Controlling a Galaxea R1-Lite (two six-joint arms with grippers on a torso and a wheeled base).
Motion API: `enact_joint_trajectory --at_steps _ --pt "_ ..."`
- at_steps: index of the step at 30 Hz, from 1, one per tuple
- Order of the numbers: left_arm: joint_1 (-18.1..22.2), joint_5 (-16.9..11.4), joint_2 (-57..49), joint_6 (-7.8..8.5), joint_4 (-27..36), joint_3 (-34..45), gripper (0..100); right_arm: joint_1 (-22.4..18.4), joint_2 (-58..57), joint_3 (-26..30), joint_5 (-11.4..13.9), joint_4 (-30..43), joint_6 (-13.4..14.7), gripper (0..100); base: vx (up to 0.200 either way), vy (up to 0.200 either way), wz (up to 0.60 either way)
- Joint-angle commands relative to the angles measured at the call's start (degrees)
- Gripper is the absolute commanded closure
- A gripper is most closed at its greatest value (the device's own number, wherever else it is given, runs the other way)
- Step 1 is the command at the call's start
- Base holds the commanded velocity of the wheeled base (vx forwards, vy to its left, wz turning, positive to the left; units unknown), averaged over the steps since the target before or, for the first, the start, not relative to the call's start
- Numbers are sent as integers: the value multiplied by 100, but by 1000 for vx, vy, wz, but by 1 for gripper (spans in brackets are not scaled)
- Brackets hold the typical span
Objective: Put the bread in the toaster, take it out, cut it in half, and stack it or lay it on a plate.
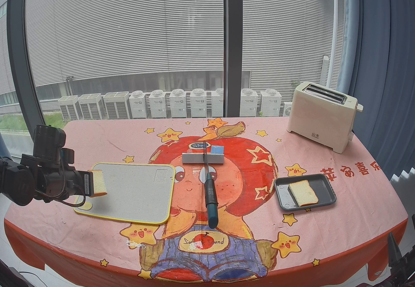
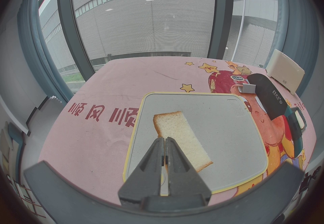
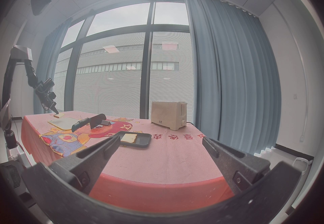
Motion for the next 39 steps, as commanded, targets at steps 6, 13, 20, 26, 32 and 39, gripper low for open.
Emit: enact_joint_trajectory --at_steps 6,13,20,26,32,39 --pt "4 -21 -575 3 8 36 100 1 -93 101 2 -8 -1 0 0 0 0" --pt "-5 -38 -759 12 -1 53 100 1 -93 101 2 -8 -1 0 0 0 0" --pt "-57 -38 -1049 38 16 133 100 1 -84 101 2 -8 8 0 0 0 0" --pt "-66 -47 -1111 47 16 150 100 1 -66 101 2 -8 25 0 0 0 0" --pt "-75 -47 -1216 47 16 150 100 1 -57 101 -16 1 113 0 0 0 0" --pt "-92 -47 -1260 47 8 150 100 1 -66 101 -16 1 113 0 0 0 0"
